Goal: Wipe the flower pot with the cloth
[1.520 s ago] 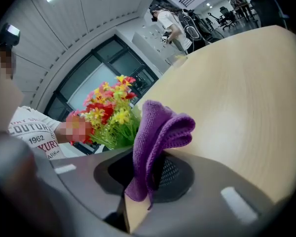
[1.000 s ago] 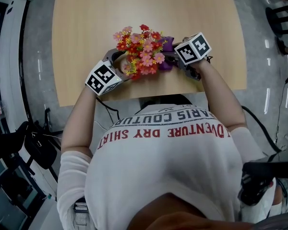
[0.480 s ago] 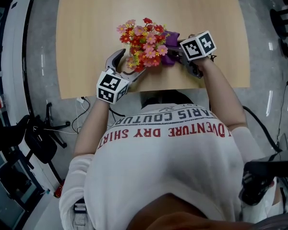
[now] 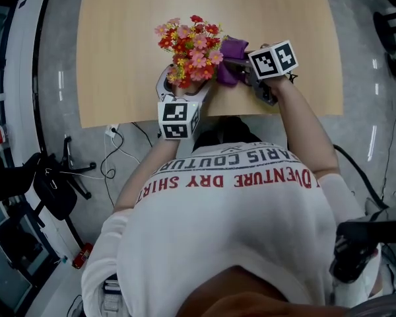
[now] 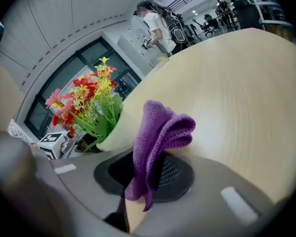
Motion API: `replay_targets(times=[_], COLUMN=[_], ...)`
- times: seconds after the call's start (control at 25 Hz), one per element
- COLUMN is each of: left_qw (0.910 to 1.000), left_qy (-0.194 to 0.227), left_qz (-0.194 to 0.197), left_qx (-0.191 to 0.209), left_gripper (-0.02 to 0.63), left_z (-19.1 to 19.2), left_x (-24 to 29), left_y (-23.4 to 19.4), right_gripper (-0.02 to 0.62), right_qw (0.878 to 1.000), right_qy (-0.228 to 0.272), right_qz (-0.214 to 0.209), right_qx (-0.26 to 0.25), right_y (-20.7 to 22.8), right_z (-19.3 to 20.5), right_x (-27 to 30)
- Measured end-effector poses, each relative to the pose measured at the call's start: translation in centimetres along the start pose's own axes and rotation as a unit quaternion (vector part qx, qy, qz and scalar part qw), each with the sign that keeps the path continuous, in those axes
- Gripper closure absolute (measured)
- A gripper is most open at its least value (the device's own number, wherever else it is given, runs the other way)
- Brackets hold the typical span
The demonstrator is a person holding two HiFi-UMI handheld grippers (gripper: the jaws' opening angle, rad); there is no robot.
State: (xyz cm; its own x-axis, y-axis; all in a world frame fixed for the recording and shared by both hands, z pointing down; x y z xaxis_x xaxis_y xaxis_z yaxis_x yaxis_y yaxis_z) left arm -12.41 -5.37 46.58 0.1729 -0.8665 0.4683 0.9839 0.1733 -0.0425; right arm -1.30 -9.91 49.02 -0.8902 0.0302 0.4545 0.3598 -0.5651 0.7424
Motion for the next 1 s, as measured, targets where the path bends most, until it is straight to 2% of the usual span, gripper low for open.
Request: replay_targets(times=[0.12, 0.32, 0.52, 0.68, 0.8, 0.88, 1.0], left_qw=[0.9997, 0.9996, 0.9997, 0.9984, 0.9940, 0.9874, 0.9721], left_qy=[0.008, 0.005, -0.007, -0.014, -0.024, -0.032, -0.047], left_qz=[-0.022, -0.026, -0.004, 0.033, 0.080, 0.123, 0.185], left_qx=[0.006, 0.010, 0.023, 0.043, 0.070, 0.095, 0.137], left_gripper=[0.124, 0.126, 0.135, 0.138, 0.138, 0.138, 0.138], left_z=[-0.1, -0.1, 0.4, 0.2, 0.4, 0.4, 0.0], left_x=[0.5, 0.3, 0.3, 0.0, -0.2, -0.1, 0.1], left_y=[-0.1, -0.5, -0.8, -1.5, -1.9, -1.9, -1.7], right_gripper=[0.531, 0.532, 0.532, 0.532, 0.532, 0.532, 0.532], right_qw=[1.000, 1.000, 1.000, 0.999, 0.999, 0.998, 0.994], right_qy=[0.008, 0.012, 0.013, 0.012, 0.012, 0.017, 0.044], right_qz=[-0.002, -0.005, -0.015, -0.036, -0.046, -0.060, -0.098], right_qx=[0.002, 0.000, -0.008, -0.013, -0.018, -0.017, -0.003], right_y=[0.0, -0.4, -1.0, -2.0, -2.8, -3.3, -4.7], right_z=[0.3, 0.6, 0.5, 0.4, 0.3, 0.1, -1.2], right_x=[-0.2, -0.4, -0.7, -1.1, -1.3, -1.6, -2.1])
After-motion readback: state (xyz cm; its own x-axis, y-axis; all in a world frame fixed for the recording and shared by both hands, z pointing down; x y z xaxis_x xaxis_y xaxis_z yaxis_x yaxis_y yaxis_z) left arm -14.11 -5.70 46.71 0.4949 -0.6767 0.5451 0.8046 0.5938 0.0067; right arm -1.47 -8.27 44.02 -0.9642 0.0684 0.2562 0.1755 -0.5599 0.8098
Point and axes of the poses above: the fingertips, and each gripper's own axes: x forward along the fingers, y to its right, z out of its underside, the point moved 2 cm from there along -x, backward along the fingers, and after that the axes turned 12 degrees about -z, right-handed, at the moved point
